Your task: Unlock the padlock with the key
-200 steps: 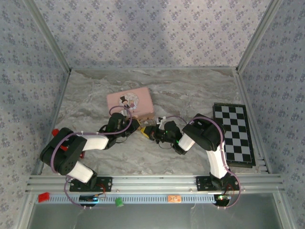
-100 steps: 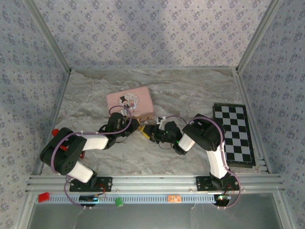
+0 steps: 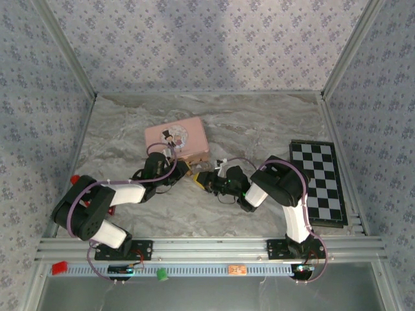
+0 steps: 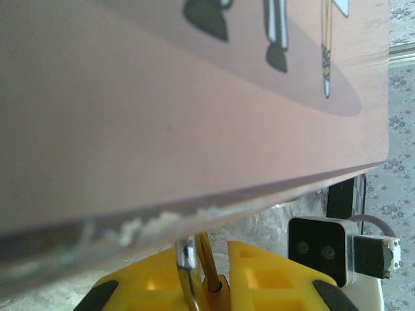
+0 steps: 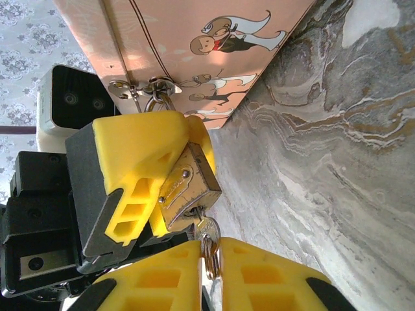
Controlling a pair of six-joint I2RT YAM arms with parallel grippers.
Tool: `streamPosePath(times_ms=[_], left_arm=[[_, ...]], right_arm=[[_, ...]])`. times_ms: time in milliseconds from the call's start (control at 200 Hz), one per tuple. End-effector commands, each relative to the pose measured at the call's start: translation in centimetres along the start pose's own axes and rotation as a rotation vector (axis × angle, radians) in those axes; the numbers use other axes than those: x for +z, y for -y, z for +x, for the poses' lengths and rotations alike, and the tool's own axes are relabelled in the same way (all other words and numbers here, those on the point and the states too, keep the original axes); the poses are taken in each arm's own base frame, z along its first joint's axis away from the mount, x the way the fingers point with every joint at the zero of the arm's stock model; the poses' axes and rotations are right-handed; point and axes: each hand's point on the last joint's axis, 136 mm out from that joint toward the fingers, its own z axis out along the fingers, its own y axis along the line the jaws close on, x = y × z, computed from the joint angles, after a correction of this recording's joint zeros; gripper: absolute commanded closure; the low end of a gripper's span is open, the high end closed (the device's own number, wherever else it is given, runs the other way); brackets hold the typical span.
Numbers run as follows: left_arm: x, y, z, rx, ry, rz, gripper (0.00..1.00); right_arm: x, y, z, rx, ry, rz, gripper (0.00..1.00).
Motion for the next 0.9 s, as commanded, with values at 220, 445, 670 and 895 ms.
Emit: streamPosePath(times_ms=[220,445,670,895], left_arm=[[-0.5,1.1,3.0,-0.066,-0.144,0.057,0.94],[-0.5,1.2,3.6,-0.059,-0.154,0.059,0.94],[-0.3,1.1,4.0,-0.054,-0.163,0.052,0.94],[-0.1,1.3,4.5,-0.036,-0.178,0.038,0.94]], right_arm=[[1.0,-3.1,-0.2,-0.057,-0.004,-0.087,0.92],[1.0,-3.6,-0.5,-0.063,0.003,-0.098,0.95],[0.7,-3.0,-0.7,-0.058,0.015,-0.081,0.95],[0.6,-2.9,-0.7,-0.064,0.016,-0.08,0.95]])
